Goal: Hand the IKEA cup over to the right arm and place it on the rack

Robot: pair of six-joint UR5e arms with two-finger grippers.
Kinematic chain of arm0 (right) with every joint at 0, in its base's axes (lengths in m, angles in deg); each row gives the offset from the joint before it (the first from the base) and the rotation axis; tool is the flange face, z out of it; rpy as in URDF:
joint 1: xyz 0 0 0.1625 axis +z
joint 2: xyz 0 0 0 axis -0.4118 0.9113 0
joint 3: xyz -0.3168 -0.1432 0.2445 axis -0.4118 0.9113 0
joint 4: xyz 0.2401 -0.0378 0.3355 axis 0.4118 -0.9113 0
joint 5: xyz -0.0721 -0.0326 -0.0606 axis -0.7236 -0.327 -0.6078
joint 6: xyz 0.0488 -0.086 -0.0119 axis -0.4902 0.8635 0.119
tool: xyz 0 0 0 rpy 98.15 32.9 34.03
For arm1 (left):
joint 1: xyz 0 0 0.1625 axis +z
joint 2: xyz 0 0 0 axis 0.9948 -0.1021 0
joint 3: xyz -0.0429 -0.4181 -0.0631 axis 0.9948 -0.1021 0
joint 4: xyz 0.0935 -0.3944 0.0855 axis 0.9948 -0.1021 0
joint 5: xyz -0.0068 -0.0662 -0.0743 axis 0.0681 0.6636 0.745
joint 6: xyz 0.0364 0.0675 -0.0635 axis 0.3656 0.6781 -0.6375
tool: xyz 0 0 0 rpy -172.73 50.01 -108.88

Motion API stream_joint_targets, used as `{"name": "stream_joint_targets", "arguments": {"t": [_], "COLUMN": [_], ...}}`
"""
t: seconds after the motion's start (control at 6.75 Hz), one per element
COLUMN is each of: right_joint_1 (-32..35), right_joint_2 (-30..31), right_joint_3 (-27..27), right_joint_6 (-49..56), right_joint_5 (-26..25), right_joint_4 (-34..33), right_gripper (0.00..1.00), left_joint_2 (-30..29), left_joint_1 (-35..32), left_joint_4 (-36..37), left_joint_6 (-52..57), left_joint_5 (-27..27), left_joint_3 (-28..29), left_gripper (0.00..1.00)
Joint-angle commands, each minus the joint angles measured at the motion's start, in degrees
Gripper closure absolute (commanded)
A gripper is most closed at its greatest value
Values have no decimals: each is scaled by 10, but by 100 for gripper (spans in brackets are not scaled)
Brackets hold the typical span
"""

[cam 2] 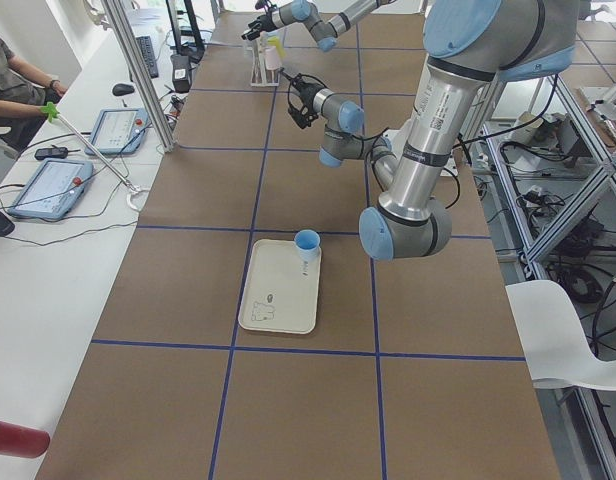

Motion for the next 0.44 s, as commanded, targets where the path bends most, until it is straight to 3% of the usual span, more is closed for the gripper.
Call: {"name": "stream_joint_targets", "arguments": {"t": [0.0, 0.3], "right_joint_1": [0, 9], "right_joint_2": [3, 0], "right_joint_3": [1, -19], "right_joint_6": [23, 25], "right_joint_5": [-5, 4], "right_joint_4": [3, 4], "right_gripper": [0, 0], "left_joint_2": [0, 0], "left_joint_1": [0, -3], "left_joint_4": [0, 1], "left_joint_6": [0, 7], "left_joint_5": [0, 10], "left_joint_3": [0, -6], "left_gripper": [0, 0]}}
